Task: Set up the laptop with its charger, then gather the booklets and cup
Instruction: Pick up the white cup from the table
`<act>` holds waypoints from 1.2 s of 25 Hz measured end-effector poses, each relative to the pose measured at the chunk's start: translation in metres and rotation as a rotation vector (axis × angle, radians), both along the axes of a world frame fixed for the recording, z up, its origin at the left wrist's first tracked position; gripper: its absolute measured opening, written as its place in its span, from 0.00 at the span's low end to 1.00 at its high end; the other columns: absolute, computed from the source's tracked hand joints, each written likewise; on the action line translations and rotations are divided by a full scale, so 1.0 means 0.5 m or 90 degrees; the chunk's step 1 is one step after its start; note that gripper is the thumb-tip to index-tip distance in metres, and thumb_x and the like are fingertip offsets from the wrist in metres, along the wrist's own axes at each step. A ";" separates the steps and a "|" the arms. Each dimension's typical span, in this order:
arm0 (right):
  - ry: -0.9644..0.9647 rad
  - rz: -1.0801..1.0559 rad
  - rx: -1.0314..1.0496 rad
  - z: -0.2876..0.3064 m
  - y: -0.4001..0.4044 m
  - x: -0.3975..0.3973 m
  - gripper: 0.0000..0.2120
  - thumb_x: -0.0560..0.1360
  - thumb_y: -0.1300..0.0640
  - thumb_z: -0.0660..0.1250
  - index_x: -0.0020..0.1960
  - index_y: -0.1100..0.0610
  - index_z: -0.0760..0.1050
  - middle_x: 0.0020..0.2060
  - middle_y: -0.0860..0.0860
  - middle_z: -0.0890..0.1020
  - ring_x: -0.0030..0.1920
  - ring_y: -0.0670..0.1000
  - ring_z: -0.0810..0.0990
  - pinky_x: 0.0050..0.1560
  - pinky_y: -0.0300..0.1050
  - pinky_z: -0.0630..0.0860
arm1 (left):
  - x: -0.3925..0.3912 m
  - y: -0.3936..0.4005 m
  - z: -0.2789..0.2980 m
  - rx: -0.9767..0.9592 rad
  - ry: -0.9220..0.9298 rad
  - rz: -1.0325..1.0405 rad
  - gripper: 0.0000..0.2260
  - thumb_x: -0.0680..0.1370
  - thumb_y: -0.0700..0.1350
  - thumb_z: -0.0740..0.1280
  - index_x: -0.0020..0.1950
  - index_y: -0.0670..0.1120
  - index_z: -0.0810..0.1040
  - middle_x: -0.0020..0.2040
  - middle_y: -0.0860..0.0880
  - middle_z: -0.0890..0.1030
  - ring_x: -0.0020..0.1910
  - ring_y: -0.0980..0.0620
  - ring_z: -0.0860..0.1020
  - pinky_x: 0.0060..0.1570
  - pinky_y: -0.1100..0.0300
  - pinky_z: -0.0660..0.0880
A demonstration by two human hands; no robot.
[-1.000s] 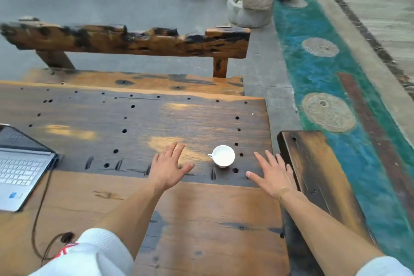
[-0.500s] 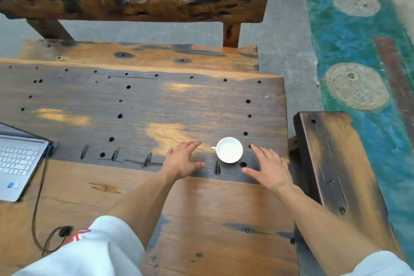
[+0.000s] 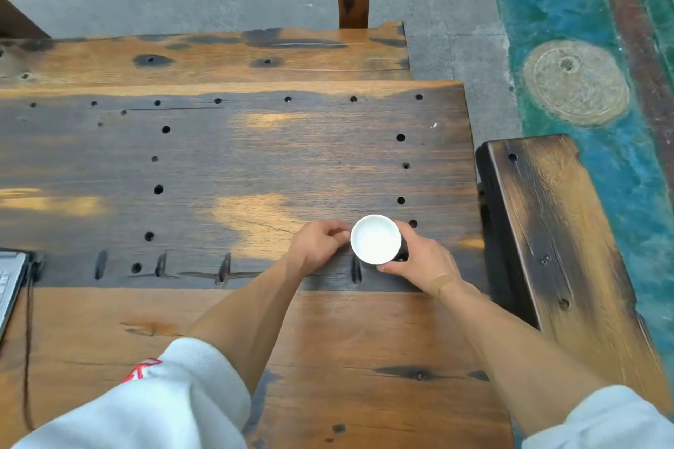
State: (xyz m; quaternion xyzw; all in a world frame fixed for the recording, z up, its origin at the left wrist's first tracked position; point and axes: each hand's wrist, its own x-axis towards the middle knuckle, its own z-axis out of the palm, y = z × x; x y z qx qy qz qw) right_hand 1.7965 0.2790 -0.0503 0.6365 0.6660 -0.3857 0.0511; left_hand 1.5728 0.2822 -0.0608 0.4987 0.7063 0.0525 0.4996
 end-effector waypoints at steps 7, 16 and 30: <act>0.032 -0.031 -0.030 0.011 -0.011 -0.015 0.38 0.61 0.38 0.74 0.65 0.34 0.59 0.52 0.48 0.82 0.51 0.55 0.81 0.48 0.50 0.78 | 0.016 -0.015 0.007 0.031 0.023 -0.008 0.09 0.80 0.48 0.65 0.53 0.51 0.84 0.40 0.53 0.81 0.44 0.50 0.78 0.45 0.57 0.75; -0.001 -0.002 0.039 0.137 -0.089 0.010 0.39 0.61 0.40 0.76 0.67 0.37 0.61 0.56 0.47 0.81 0.52 0.55 0.80 0.49 0.50 0.80 | 0.038 -0.108 0.117 0.090 -0.020 0.039 0.09 0.78 0.50 0.67 0.52 0.49 0.85 0.48 0.49 0.85 0.50 0.50 0.81 0.53 0.54 0.78; 0.039 -0.020 0.129 0.306 -0.325 0.059 0.39 0.58 0.43 0.79 0.66 0.41 0.68 0.60 0.46 0.80 0.61 0.52 0.77 0.59 0.51 0.75 | 0.070 -0.340 0.270 0.166 -0.110 0.022 0.08 0.77 0.44 0.71 0.54 0.43 0.84 0.50 0.44 0.85 0.50 0.49 0.82 0.52 0.57 0.77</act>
